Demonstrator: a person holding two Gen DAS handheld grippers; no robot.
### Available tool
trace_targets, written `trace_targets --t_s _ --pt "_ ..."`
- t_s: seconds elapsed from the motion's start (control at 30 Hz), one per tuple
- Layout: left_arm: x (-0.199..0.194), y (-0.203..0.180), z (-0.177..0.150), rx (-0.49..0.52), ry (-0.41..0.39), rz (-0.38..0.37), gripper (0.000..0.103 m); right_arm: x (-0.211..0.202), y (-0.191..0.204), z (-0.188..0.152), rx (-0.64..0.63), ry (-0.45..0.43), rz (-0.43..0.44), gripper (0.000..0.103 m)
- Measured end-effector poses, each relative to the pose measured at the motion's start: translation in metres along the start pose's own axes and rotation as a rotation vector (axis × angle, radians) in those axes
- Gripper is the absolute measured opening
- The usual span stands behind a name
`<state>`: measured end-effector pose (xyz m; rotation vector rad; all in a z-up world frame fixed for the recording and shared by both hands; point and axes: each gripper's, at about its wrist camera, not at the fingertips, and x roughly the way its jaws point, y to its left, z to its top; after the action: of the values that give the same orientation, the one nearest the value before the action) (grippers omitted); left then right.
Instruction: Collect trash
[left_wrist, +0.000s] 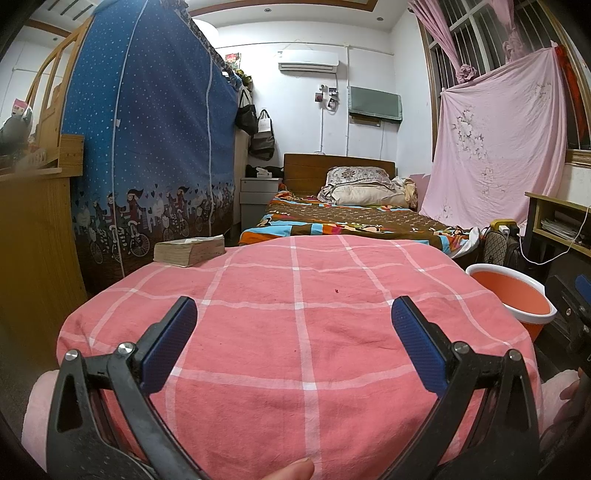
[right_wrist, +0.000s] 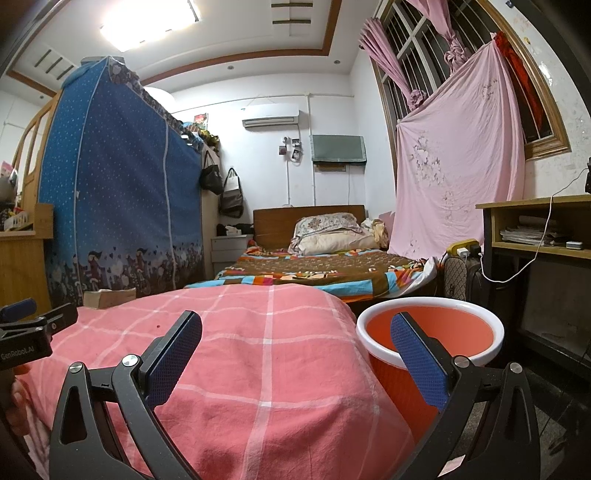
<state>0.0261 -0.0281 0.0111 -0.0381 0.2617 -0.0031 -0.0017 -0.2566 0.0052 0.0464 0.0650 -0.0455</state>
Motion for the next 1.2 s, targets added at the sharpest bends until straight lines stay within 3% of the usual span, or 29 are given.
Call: trace_targets --t_s 1.2 --pt "-0.0027 0.0001 0.0011 -0.002 0.001 0.0 0.09 0.0014 0.001 0.0001 0.0 0.005 0.001 0.103"
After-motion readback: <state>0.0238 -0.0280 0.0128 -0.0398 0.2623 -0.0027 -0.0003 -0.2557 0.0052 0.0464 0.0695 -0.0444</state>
